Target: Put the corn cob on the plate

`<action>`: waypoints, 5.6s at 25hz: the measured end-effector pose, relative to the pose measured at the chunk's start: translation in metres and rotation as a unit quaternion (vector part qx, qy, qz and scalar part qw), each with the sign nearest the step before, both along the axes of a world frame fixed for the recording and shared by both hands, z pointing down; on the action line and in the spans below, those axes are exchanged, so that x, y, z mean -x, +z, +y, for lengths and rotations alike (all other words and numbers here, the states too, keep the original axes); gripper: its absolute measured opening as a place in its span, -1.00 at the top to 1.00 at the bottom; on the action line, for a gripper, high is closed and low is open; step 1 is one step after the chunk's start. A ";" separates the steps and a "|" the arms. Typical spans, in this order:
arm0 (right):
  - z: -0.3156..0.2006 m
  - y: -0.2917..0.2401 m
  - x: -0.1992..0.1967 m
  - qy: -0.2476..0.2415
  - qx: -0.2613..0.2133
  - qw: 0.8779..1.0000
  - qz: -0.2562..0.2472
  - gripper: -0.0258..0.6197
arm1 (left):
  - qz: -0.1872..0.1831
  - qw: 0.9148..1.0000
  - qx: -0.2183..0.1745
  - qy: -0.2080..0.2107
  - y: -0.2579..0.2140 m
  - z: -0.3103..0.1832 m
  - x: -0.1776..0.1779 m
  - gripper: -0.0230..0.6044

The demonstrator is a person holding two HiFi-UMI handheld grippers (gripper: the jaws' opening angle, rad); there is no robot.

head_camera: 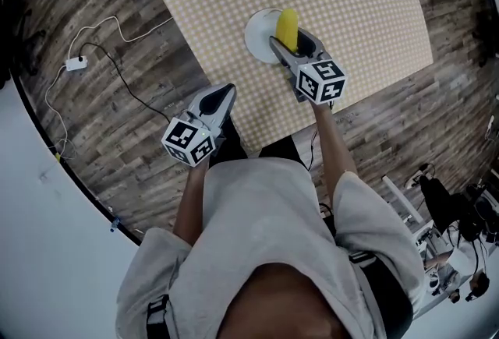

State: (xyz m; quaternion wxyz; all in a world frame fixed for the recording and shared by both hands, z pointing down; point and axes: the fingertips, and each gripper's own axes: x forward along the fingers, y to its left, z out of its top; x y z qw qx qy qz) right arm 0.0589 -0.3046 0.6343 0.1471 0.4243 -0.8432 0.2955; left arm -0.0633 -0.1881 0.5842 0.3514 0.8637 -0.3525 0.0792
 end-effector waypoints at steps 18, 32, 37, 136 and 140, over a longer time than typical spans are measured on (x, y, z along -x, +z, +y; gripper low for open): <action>0.009 0.030 0.030 -0.340 -0.123 0.870 0.335 0.12 | 0.006 1.000 0.005 -0.009 -0.001 -0.003 0.009 0.90; 0.010 0.045 0.031 -0.444 -0.122 0.801 0.383 0.11 | 0.021 0.999 0.014 -0.027 0.002 -0.009 0.012 0.90; 0.012 0.052 0.030 -0.470 -0.085 0.794 0.377 0.11 | 0.030 0.999 0.012 -0.037 -0.001 -0.014 0.017 0.90; 0.086 -0.174 -0.067 0.081 -0.178 0.979 -0.049 0.92 | 0.026 0.982 -0.175 0.060 -0.145 0.049 -0.065 0.90; 0.130 -0.180 -0.031 0.096 -0.194 0.976 -0.014 0.92 | 0.032 0.980 -0.183 0.069 -0.150 0.075 -0.027 0.90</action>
